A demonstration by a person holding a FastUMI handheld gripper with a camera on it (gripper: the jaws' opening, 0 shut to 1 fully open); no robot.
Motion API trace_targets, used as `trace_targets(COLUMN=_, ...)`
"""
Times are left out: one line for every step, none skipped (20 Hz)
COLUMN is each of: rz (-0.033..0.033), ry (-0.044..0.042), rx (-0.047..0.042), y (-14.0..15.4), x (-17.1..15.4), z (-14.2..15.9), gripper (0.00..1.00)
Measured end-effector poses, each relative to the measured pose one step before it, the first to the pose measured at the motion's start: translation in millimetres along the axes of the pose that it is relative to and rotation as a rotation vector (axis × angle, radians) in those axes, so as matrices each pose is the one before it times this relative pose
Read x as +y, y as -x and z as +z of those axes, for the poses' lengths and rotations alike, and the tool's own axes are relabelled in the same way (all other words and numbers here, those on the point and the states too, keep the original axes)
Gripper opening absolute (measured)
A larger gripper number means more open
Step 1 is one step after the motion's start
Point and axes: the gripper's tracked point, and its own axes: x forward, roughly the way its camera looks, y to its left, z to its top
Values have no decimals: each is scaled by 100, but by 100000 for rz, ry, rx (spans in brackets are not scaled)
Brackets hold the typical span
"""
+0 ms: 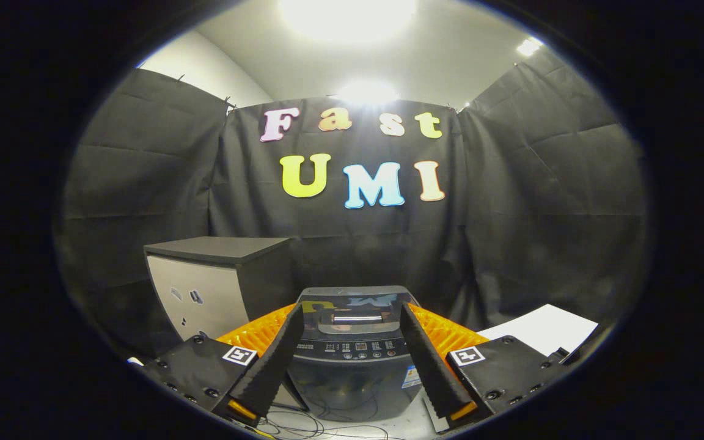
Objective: Put the clothes into the washing machine and then close the washing machine lid.
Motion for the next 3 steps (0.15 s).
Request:
trace_targets(rz=-165, ry=259, rx=-87, y=90, x=4, z=11, gripper=99)
trace_targets(rz=-108, ry=423, rx=10, y=44, x=-79, z=-72, gripper=99)
trace_targets(rz=42, ry=364, rx=-117, y=93, x=16, z=62, gripper=99)
